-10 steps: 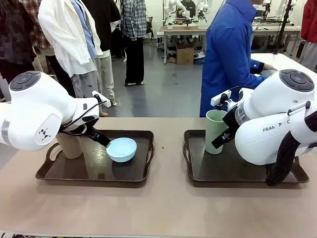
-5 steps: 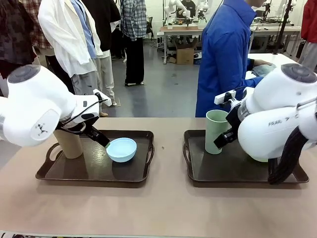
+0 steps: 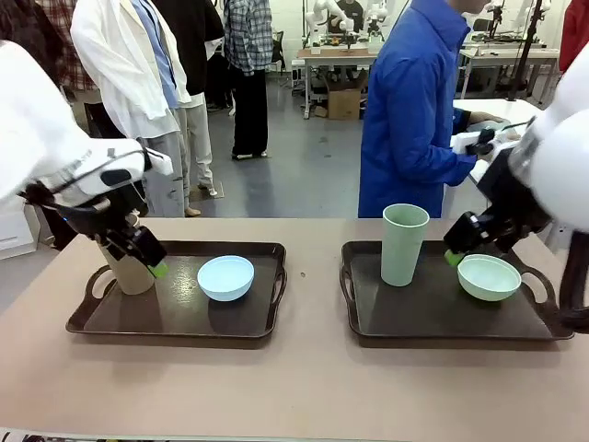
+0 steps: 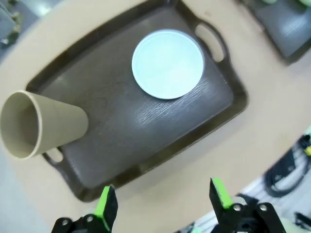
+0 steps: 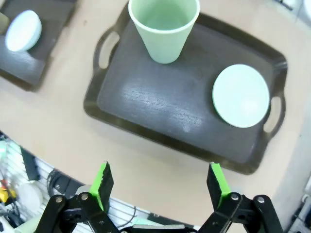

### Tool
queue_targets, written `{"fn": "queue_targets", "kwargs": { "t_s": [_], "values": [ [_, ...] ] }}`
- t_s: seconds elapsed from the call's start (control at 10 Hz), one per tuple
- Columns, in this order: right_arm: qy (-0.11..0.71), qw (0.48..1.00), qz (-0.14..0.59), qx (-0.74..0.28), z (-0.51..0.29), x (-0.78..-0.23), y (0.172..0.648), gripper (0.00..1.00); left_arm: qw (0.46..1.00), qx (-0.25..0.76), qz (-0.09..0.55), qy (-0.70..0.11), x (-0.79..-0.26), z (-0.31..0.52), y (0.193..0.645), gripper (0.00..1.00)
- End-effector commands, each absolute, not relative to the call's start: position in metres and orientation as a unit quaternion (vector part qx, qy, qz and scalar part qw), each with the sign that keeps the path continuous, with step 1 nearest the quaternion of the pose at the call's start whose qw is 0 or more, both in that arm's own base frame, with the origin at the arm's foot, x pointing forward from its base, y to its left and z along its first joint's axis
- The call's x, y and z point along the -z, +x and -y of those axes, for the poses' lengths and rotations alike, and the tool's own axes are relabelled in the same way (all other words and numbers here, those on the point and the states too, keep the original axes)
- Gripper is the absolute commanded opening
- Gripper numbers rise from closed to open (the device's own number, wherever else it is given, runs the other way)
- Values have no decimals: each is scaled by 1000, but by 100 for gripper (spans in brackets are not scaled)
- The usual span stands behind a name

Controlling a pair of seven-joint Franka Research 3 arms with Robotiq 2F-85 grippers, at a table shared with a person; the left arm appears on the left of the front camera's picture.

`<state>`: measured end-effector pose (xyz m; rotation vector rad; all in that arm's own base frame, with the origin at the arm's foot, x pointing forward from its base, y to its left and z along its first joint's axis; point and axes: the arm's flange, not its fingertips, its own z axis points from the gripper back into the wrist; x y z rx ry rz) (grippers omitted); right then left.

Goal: Set up a tray with a mat and arrange the tableware.
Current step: Pick up the Picnic Bowl and Reusable plastic cup from the Handle tray in front of the human's position and hold them in the air.

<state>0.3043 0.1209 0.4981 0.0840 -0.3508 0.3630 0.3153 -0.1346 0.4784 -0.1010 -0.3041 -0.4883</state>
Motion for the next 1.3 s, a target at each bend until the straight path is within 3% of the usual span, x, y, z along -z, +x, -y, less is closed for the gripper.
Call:
{"fn": "queue_targets", "kwargs": {
  "t_s": [0.0,0.3,0.6,0.8,1.2],
  "values": [
    [127,961,189,-160,-72,-456,266,100,952,177,192,-160,-467,97,315,100],
    [326,921,178,-120,7,-438,286,100,909,150,192,-338,-481,21,330,100],
    [443,880,167,-41,89,-418,284,100,855,127,149,-480,-463,-59,334,100],
    [466,870,159,-21,112,-408,280,100,857,80,125,-494,-446,-98,334,100],
    [457,874,162,-11,114,-413,285,100,888,49,109,-445,-435,-95,334,100]
  ]
}}
